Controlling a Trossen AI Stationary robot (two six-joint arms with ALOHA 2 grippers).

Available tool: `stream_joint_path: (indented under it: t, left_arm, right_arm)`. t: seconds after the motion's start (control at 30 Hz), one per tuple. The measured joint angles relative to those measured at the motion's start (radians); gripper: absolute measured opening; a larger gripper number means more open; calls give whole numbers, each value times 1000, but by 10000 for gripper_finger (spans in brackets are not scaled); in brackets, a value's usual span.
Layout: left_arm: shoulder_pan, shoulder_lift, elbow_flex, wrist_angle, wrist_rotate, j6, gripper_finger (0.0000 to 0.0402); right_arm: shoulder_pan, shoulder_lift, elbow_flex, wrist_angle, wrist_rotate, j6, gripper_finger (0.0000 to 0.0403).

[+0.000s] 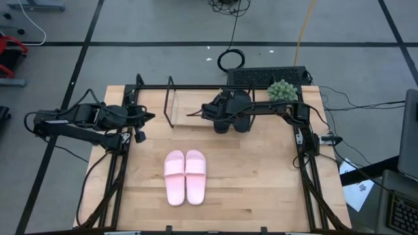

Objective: Pick and place slides into the shelf
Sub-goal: Put the left black slide on the shelf

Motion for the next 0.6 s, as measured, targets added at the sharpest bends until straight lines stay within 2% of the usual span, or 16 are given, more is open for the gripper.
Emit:
stream_joint_path:
  t: [0.6]
  left_arm:
    - [0, 0, 0, 0, 0, 23, 24]
  right_arm:
    - [-4, 0, 0, -39, 0, -3, 27]
